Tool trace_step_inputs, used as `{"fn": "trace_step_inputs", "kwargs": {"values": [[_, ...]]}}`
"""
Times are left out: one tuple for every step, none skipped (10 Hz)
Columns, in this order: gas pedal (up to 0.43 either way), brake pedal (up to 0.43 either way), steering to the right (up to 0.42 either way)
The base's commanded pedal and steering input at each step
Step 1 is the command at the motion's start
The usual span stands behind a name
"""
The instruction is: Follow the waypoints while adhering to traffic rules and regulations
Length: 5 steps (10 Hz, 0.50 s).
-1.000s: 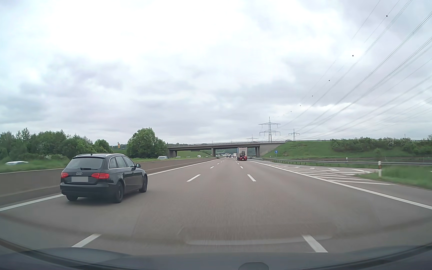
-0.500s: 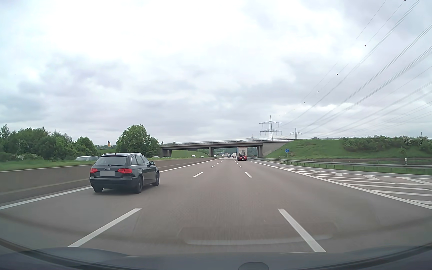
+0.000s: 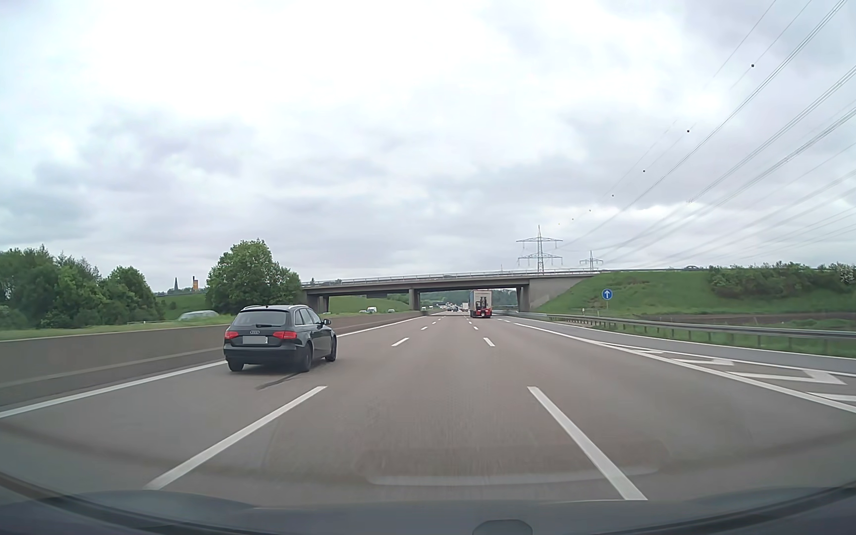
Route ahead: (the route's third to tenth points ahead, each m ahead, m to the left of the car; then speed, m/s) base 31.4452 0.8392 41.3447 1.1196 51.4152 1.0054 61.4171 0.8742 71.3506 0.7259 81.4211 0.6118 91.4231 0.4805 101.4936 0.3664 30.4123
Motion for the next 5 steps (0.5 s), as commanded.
{"fn": "trace_step_inputs", "kwargs": {"values": [[0.209, 0.0, -0.003], [0.209, 0.0, -0.003], [0.209, 0.0, -0.003], [0.209, 0.0, -0.003], [0.209, 0.0, -0.003]]}}
